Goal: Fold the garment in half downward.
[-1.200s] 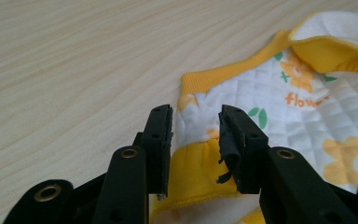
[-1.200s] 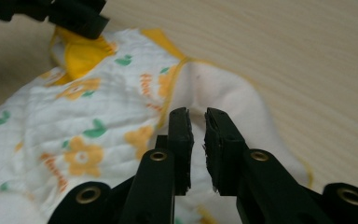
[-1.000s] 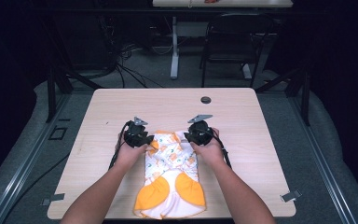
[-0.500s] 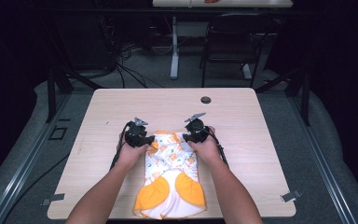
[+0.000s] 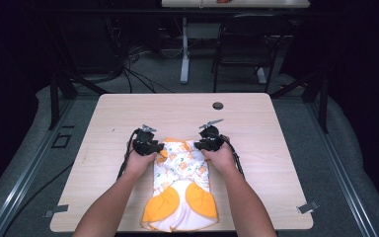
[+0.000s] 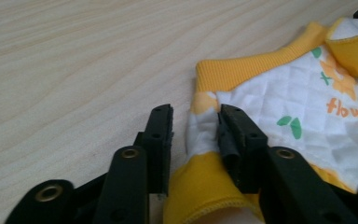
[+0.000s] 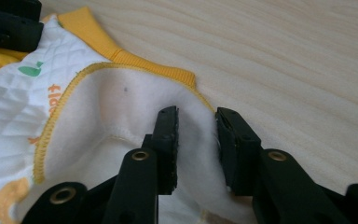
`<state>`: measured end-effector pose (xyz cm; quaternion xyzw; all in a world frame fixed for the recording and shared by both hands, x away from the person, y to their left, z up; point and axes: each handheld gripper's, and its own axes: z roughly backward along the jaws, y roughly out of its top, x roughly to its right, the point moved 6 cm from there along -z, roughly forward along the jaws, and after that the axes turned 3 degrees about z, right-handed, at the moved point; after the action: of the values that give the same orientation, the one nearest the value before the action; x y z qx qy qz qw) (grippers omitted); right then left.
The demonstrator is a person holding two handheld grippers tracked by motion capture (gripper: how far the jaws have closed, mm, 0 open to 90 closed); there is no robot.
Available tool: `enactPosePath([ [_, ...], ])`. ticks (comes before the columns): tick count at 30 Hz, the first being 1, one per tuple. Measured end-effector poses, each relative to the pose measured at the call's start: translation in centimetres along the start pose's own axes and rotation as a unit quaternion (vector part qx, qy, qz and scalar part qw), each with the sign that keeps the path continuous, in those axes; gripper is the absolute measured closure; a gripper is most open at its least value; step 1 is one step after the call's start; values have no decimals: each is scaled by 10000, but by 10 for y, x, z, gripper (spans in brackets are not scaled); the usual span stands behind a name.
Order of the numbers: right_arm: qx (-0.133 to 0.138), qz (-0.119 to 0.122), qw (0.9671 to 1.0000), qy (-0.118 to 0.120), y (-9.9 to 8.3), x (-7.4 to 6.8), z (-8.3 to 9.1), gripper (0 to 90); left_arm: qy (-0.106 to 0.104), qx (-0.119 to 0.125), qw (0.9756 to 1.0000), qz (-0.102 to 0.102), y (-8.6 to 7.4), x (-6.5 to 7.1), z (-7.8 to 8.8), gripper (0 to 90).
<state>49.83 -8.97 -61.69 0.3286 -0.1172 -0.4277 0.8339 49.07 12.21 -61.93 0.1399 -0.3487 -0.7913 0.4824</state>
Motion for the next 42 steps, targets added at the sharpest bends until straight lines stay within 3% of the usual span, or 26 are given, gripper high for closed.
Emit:
enactPosePath([
  [5, -25, 37, 10000, 26, 0, -5, 0, 797, 45, -10, 9998, -177, 0, 4, -1, 768],
  [7, -7, 298, 9995, -53, 0, -8, 0, 832, 53, -10, 9997, -219, 0, 5, -1, 802],
  [17, -103, 594, 9980, -215, 1, -12, 4, 867, 99, -161, 9992, -344, 4, 4, 2, 845],
  [18, 6, 560, 9981, -244, 2, -13, 4, 867, 85, -164, 9993, -337, 5, 4, 3, 846],
  [19, -92, 672, 9974, -260, 2, -12, 7, 867, 99, -136, 9992, -350, 6, 5, 4, 847],
  [23, -20, 851, 9958, -345, 5, -14, 14, 868, 132, -19, 9993, -337, 9, 5, 10, 850],
  [30, 188, 976, 9944, -356, 11, -17, 29, 868, 66, 155, 9986, -499, 18, 5, 26, 851],
  [42, 498, 1245, 9900, -434, 25, -27, 53, 868, 128, 433, 9970, -633, 34, 8, 49, 854],
])
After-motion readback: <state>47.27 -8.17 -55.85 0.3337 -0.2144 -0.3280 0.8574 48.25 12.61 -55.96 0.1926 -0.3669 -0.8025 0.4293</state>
